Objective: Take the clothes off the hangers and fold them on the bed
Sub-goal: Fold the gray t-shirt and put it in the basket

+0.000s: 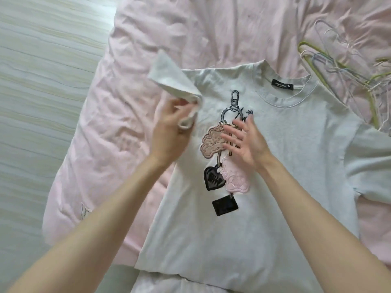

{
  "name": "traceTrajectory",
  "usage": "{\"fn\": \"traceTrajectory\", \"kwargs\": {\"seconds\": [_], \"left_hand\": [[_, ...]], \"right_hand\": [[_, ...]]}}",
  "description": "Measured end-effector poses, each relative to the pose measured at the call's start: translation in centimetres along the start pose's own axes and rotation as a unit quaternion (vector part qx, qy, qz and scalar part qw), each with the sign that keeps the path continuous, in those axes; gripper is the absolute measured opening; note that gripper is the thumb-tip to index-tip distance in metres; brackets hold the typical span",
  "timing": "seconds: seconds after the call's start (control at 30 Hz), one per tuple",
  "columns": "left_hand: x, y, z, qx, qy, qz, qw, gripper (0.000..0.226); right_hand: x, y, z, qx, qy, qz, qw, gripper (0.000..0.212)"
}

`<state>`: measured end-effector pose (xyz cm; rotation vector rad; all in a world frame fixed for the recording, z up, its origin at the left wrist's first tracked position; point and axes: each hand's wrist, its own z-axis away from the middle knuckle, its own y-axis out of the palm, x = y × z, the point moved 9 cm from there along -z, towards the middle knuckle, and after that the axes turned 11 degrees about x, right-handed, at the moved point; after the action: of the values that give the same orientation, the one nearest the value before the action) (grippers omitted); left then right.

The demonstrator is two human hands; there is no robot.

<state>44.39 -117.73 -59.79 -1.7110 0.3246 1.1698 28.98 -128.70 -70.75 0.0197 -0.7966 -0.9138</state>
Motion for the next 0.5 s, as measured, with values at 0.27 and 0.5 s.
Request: {"fn": "traceTrajectory", "kwargs": {"seconds": [0.27,0.5], "left_hand": [[0.5,12.9,5.5,0.408,-0.012,-0.067,0.911,0.032],[10.5,3.5,6.4,0.074,-0.323,0.005,0.943,0.030]], "right_hand": [[-0.2,-7.7,1.5,-0.070,0.029,-0.129,0.989,0.071],[0.4,-6.5,-1.0,-0.129,0.027,0.019,0.991,0.016]]}}
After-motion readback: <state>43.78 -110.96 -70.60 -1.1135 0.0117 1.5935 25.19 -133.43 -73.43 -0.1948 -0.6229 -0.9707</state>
